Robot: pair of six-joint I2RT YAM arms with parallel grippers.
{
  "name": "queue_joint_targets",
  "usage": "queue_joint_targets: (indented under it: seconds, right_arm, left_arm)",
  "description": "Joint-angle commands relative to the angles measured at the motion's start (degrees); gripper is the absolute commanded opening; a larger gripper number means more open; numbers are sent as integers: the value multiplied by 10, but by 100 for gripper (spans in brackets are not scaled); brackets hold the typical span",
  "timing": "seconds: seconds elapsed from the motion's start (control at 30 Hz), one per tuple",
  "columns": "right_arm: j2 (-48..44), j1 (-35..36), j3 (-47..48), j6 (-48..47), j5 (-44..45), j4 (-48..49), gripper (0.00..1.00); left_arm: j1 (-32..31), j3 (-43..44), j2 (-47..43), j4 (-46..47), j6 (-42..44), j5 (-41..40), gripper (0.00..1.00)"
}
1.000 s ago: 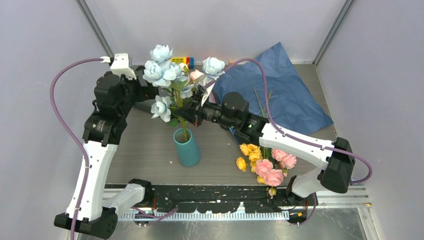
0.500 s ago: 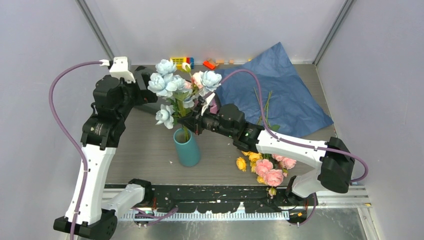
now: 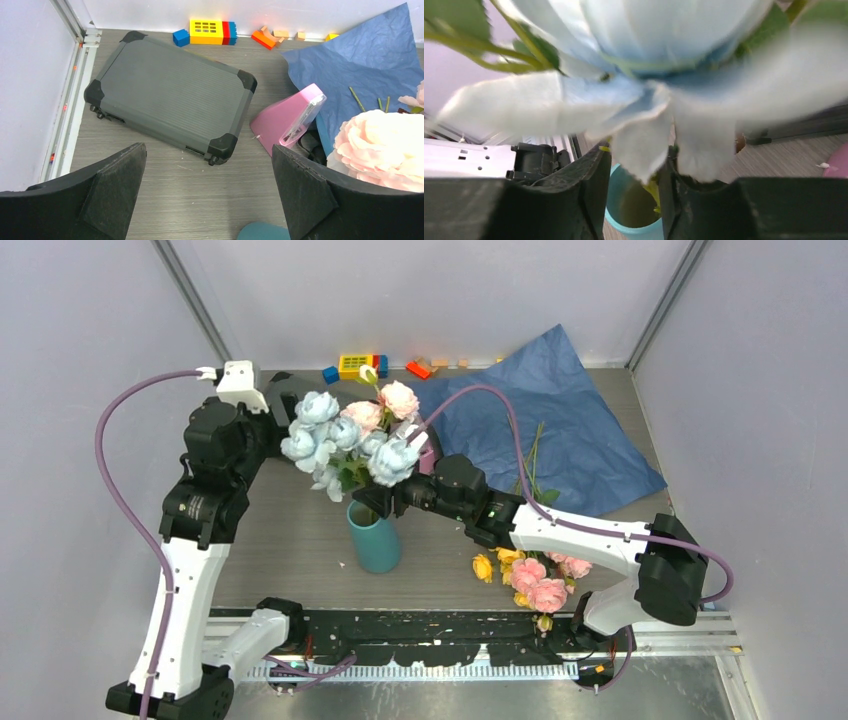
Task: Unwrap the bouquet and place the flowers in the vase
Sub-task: Insert the fake flower into the vase.
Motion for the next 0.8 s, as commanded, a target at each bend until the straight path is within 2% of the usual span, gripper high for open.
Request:
queue_joint_targets:
  seconds: [0.0,0.1,0.3,0.77]
  right_arm:
    - [-10,6,-2,9,5,21,47]
    - [-17,7,-13,11,10,21,57]
    - [-37,8,-26,11,17,15,66]
    - [-93,9,-55,11,39,-16,70]
  left_arm:
    - [4,-6,-14,0,15,-14,99]
    - [4,-8,-16,-2,18,-19,99]
    - [4,-10,-21,-2,20,-26,99]
    - [4,-4,-45,-2,23,-138,100]
